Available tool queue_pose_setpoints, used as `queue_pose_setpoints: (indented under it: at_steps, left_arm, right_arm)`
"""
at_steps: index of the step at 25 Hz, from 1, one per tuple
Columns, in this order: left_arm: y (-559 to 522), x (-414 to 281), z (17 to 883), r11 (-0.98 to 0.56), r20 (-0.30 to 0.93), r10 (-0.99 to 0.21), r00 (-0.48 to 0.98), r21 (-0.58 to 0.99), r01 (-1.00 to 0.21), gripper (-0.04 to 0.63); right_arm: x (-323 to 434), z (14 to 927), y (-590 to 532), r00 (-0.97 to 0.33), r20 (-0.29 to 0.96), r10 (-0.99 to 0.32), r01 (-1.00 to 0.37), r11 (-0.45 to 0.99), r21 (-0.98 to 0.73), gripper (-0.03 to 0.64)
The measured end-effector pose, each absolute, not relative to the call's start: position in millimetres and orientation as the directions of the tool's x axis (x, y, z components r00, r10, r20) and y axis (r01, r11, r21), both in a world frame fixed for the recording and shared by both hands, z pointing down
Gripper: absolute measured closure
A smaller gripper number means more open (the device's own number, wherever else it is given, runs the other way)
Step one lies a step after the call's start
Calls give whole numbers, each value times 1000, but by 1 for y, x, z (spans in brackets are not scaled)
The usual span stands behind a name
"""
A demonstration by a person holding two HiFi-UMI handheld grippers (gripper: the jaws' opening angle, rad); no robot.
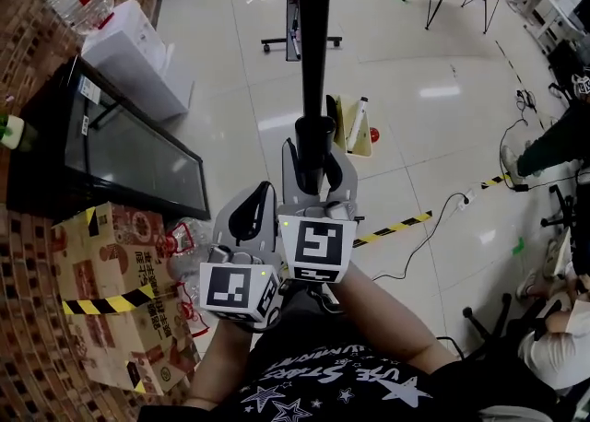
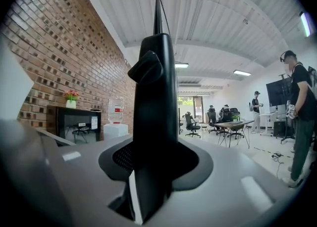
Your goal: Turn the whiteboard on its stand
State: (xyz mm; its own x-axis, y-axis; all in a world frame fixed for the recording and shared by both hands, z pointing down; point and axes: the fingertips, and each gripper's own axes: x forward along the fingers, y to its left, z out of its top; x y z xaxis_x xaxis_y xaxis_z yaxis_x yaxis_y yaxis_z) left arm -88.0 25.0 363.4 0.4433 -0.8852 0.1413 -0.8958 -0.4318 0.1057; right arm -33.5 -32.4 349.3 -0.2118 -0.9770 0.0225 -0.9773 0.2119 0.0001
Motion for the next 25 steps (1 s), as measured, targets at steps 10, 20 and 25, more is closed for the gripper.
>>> queue_pose_setpoints:
  at_steps: [10,20,25]
  left_arm:
    - [48,-105,365,-424,107,-896,432,88,-901,589]
    - [58,-107,350,-381,34,-923,383,47,-923,589]
    - [71,-94,343,-389,22,-921,390,53,-920,589]
  right_arm:
    - [-47,352,-17,-287,21,-958,-958,286,-10,438]
    - [-33,348,26,-326,37,-945,-945,326,1,379]
    - [-13,335,55,-301,-9,-953,-954,301,-3,464]
